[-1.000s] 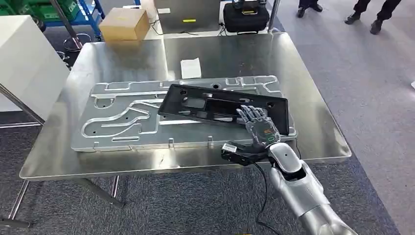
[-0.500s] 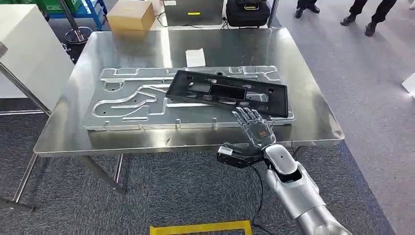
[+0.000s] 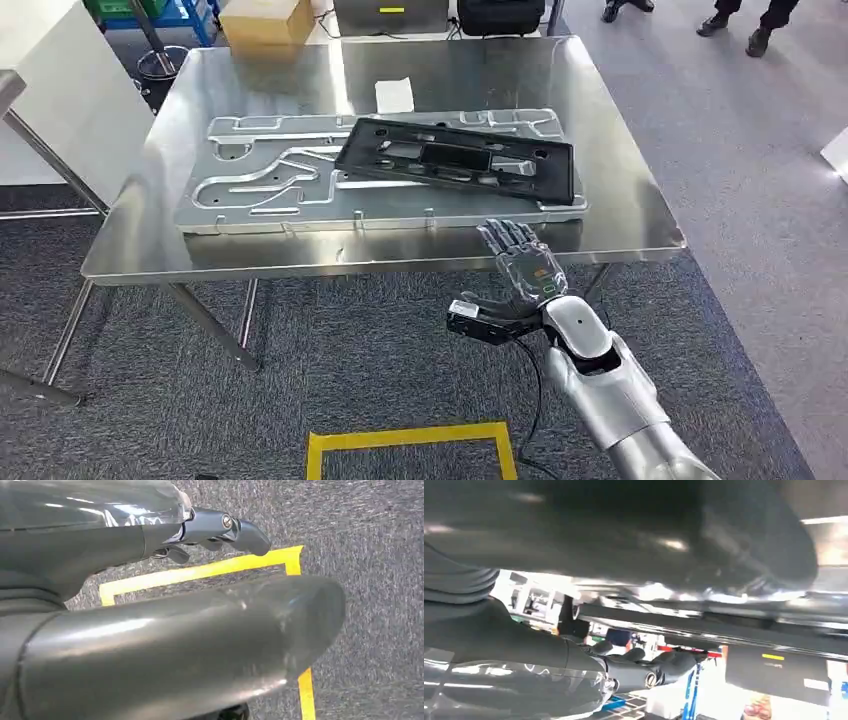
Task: Take the parts from the cabinet and place them on the table.
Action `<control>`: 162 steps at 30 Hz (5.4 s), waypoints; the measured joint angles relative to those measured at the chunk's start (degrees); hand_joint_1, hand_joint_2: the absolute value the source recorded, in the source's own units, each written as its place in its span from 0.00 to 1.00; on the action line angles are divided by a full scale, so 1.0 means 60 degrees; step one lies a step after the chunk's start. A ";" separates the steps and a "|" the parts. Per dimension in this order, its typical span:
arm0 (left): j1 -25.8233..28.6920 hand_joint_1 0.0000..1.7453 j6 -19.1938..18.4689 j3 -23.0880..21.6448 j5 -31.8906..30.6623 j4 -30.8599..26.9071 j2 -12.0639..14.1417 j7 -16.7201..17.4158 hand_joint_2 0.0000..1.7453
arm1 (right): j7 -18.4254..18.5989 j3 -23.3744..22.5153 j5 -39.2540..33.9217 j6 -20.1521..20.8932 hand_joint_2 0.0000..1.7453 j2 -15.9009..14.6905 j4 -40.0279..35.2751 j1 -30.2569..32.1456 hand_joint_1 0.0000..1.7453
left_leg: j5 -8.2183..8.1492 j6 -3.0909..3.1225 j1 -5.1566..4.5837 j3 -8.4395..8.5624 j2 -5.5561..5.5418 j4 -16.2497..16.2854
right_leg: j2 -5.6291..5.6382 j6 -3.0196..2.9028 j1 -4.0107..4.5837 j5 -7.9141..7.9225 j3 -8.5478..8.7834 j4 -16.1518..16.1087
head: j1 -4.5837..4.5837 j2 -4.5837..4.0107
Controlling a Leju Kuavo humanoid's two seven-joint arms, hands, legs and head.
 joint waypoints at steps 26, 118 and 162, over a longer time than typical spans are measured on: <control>0.0399 0.00 0.0313 0.0259 0.0583 0.0004 -0.0364 -0.0175 0.00 | -0.0734 -0.1138 -0.2167 -0.3412 0.00 0.0751 -0.2958 0.5132 0.00 | -0.0377 0.0156 -0.0076 0.0222 -0.0007 0.0103 | -0.0060 0.0104 -0.0046 -0.0299 0.0473 -0.0260 | -0.0065 0.0000; 0.0753 0.00 0.1108 0.1942 -0.1756 -0.1521 -0.1512 0.2692 0.00 | -0.1118 -1.7828 0.0113 0.1403 0.00 0.4342 0.6400 0.4346 0.00 | -0.1211 0.0328 -0.0129 0.1110 -0.1004 -0.0027 | 0.0802 -0.0038 -0.0073 0.0086 -0.0159 -0.0095 | -0.0113 0.0000; 0.0644 0.00 0.1293 0.2113 -0.1727 -0.1344 -0.1275 0.2419 0.00 | -0.1450 -1.8236 0.0634 0.1268 0.00 0.3960 0.6867 0.4160 0.00 | -0.1308 -0.0266 0.0130 0.0797 0.0200 0.0655 | -0.0840 -0.0234 -0.0114 0.0030 -0.0071 -0.0118 | -0.0215 0.0000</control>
